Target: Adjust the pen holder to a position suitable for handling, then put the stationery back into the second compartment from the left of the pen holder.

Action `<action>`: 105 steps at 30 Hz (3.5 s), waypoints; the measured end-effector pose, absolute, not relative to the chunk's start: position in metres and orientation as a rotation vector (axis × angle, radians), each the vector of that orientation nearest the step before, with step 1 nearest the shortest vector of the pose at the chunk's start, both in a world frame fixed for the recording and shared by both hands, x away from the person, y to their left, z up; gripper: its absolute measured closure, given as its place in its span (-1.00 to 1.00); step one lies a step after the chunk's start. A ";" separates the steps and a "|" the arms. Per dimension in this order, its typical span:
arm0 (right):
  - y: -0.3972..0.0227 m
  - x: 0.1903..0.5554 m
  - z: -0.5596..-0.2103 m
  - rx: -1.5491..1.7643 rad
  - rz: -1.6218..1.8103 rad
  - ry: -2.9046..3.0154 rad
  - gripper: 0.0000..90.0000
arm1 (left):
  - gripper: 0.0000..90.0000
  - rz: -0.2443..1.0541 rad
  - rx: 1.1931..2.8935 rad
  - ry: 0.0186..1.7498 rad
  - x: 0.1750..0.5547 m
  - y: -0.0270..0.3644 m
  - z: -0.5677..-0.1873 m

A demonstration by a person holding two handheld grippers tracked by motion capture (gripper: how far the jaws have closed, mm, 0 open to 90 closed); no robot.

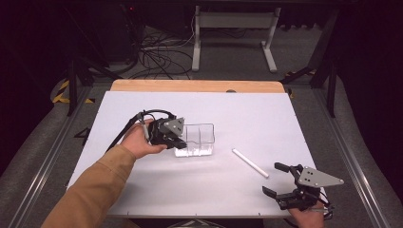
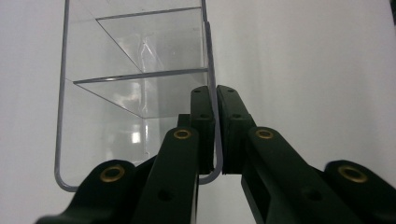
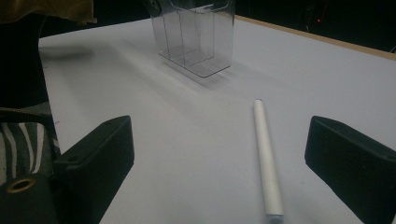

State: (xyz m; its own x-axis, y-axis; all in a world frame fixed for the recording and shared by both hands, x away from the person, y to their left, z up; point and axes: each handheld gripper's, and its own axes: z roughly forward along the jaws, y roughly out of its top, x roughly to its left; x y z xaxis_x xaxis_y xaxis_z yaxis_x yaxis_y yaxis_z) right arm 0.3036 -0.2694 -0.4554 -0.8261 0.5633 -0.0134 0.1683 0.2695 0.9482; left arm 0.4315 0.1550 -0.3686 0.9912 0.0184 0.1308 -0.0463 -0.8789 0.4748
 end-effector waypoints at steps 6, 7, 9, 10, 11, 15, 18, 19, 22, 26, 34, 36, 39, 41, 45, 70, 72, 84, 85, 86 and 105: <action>-0.270 0.302 -0.456 0.671 1.573 2.196 -0.81 | 0.92 0.161 2.629 -0.047 0.432 0.152 -0.372; -0.271 0.302 -0.456 0.669 1.573 2.194 -0.81 | 0.92 0.165 2.632 -0.052 0.433 0.151 -0.373; -0.272 0.300 -0.456 0.675 1.572 2.189 -0.81 | 0.92 0.163 2.645 -0.066 0.433 0.150 -0.374; -0.272 0.300 -0.456 0.675 1.572 2.189 -0.81 | 0.92 0.158 2.643 -0.069 0.434 0.150 -0.375; -0.272 0.300 -0.456 0.677 1.570 2.190 -0.81 | 0.92 0.161 2.643 -0.076 0.434 0.149 -0.376; -0.273 0.299 -0.456 0.681 1.569 2.189 -0.81 | 0.92 0.158 2.638 -0.084 0.436 0.147 -0.379; -0.273 0.299 -0.456 0.678 1.568 2.187 -0.80 | 0.91 0.169 2.645 -0.093 0.436 0.146 -0.381; -0.273 0.299 -0.456 0.682 1.566 2.187 -0.81 | 0.91 0.177 2.647 -0.095 0.436 0.145 -0.382; -0.273 0.299 -0.456 0.683 1.566 2.189 -0.81 | 0.90 0.179 2.644 -0.095 0.437 0.146 -0.382; -0.273 0.299 -0.456 0.681 1.564 2.190 -0.81 | 0.89 0.183 2.651 -0.087 0.437 0.146 -0.384; -0.272 0.299 -0.456 0.679 1.568 2.191 -0.81 | 0.49 0.206 2.664 -0.062 0.435 0.147 -0.381; -0.272 0.299 -0.456 0.677 1.567 2.193 -0.81 | 0.44 0.205 2.672 -0.051 0.433 0.146 -0.382; -0.272 0.299 -0.456 0.676 1.567 2.194 -0.81 | 0.26 0.191 2.681 -0.033 0.432 0.145 -0.381; -0.271 0.300 -0.456 0.675 1.568 2.195 -0.81 | 0.19 0.188 2.691 -0.030 0.430 0.144 -0.382; -0.270 0.301 -0.456 0.671 1.568 2.199 -0.81 | 0.17 0.168 2.722 -0.040 0.428 0.140 -0.383; -0.267 0.304 -0.454 0.657 1.565 2.205 -0.82 | -0.44 0.210 2.396 0.132 0.400 0.182 -0.328; -0.266 0.305 -0.454 0.658 1.564 2.204 -0.82 | -0.44 0.212 2.360 0.152 0.397 0.189 -0.327; -0.264 0.308 -0.450 0.656 1.558 2.192 -0.85 | -0.48 0.257 2.206 0.240 0.376 0.217 -0.328; -0.263 0.308 -0.450 0.656 1.559 2.191 -0.86 | -0.48 0.255 2.186 0.247 0.372 0.220 -0.328; -0.263 0.308 -0.450 0.652 1.558 2.190 -0.86 | -0.48 0.269 2.170 0.260 0.369 0.223 -0.329; -0.251 0.319 -0.438 0.671 1.522 2.186 -0.92 | -0.81 0.420 1.843 0.532 0.312 0.268 -0.382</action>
